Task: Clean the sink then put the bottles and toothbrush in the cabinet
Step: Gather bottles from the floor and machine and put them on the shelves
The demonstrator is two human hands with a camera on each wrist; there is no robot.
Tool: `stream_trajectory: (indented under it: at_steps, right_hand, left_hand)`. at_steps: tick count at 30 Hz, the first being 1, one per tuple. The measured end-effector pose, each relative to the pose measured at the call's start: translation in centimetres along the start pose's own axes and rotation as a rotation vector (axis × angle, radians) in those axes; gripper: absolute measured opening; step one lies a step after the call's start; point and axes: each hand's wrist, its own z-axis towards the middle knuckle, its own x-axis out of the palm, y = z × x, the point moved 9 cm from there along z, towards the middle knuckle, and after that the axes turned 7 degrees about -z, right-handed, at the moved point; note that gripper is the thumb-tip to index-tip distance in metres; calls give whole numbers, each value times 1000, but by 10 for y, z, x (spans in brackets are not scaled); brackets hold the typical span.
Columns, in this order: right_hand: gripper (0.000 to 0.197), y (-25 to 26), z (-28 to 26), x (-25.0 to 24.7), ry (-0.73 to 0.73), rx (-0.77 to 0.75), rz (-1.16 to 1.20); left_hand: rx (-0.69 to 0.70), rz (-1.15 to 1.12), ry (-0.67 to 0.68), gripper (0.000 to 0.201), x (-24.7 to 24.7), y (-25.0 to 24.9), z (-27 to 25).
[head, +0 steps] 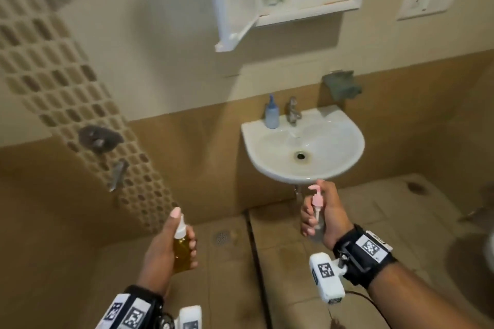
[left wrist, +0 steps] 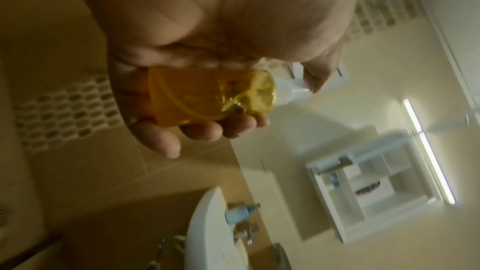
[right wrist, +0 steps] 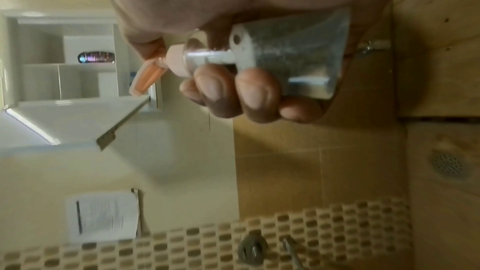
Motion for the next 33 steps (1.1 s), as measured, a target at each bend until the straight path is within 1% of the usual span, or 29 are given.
stream_trajectory:
  at_steps: [1,5,6,8,9,12,15,16,19,23,26,28,30,33]
  right_hand:
    - [68,16,16,-25,-20,-15,15]
    - [68,85,56,-94,-79,-68,15]
    - [69,111,67,-114,-105,-87,8]
    - [70,155,79,-136,-136,-113,-17]
    - [71,185,87,-149,-145,-144,-29]
    - [72,260,105,-168,-169,-245,-88]
    - [71,324,128,-173,-194,-340,-101]
    - [69,348,136,-173,-209,-383,-111]
    - [71,401,151,-163,-213,-454,-178]
    - [71,463,166,-140,-184,-516,-254]
    - [75,511,185,-117,-170,-564,-334]
    - [75,536,195,-101,-147,-612,-352]
    - [73,556,207,-81,-99,-644,-350]
    - [68,581,224,-49,-25,-682,-299]
  left_hand:
    - [-10,15,37,63,41,-2,25]
    - [-17,29,154,63,183,-23,94]
    - [-22,31,189,63,222,-32,111]
    - [-27,24,242,65,281,-53,130]
    - [-27,4,275,64,314,-67,141]
    - [-24,1,335,64,387,-105,166]
    - [-16,-26,380,68,443,-147,195]
    - [12,-42,399,69,461,-166,206]
    - [154,-34,461,68,497,-210,232]
    - [303,-11,505,63,522,-271,257]
    - [424,-5,488,62,527,-320,280]
    - [517,14,468,49,526,-347,293]
    - [604,21,413,36,519,-372,307]
    - [706,15,346,36,508,-411,314]
